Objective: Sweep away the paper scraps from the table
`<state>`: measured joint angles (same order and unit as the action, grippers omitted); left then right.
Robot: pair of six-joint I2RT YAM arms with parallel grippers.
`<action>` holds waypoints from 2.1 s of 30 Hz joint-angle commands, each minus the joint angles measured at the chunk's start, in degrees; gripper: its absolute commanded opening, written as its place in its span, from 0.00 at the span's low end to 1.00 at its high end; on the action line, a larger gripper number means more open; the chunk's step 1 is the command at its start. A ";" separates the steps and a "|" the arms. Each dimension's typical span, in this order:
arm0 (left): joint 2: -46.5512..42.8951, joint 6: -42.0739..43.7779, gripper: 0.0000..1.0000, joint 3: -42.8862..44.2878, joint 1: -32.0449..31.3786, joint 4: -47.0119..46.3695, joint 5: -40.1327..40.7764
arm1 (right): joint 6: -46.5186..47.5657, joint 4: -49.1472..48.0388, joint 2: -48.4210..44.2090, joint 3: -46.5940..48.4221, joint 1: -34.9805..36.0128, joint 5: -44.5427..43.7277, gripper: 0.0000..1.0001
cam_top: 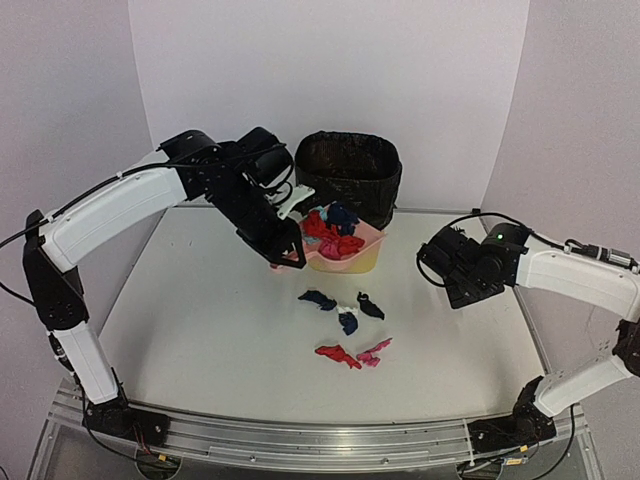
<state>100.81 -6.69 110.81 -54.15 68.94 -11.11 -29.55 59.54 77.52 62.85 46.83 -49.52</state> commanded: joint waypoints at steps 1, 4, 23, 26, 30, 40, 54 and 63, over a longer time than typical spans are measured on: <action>1.33 2.02 0.00 6.61 -0.52 4.02 1.44 | -1.57 0.19 -0.55 -0.16 -0.45 -0.26 0.00; 2.71 2.23 0.00 9.28 -0.49 5.97 3.14 | -1.69 0.15 0.38 -0.57 -0.44 0.03 0.00; 8.29 5.66 0.00 20.54 1.20 1.28 8.25 | -3.28 0.15 0.70 -3.41 -0.45 2.97 0.00; 9.28 6.15 0.00 22.01 2.05 0.52 7.18 | -3.31 0.19 0.53 -3.83 -0.43 3.48 0.00; 10.33 6.43 0.00 23.84 2.60 0.06 6.91 | -3.06 0.21 -0.03 -4.75 -0.46 4.43 0.00; 11.35 6.43 0.00 24.45 4.72 -5.50 8.78 | -3.12 0.25 -0.59 -6.26 -0.48 5.47 0.00; 14.07 4.92 0.00 25.57 7.12 -12.83 15.84 | -2.30 0.29 -1.62 -7.11 -0.44 9.11 0.00; 15.74 3.14 0.00 28.33 7.39 -16.41 23.86 | -2.32 0.28 -3.00 -9.32 -0.49 9.89 0.00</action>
<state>116.92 -2.06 135.76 -46.81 57.16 6.97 -31.53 59.44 76.28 54.51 46.63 -40.01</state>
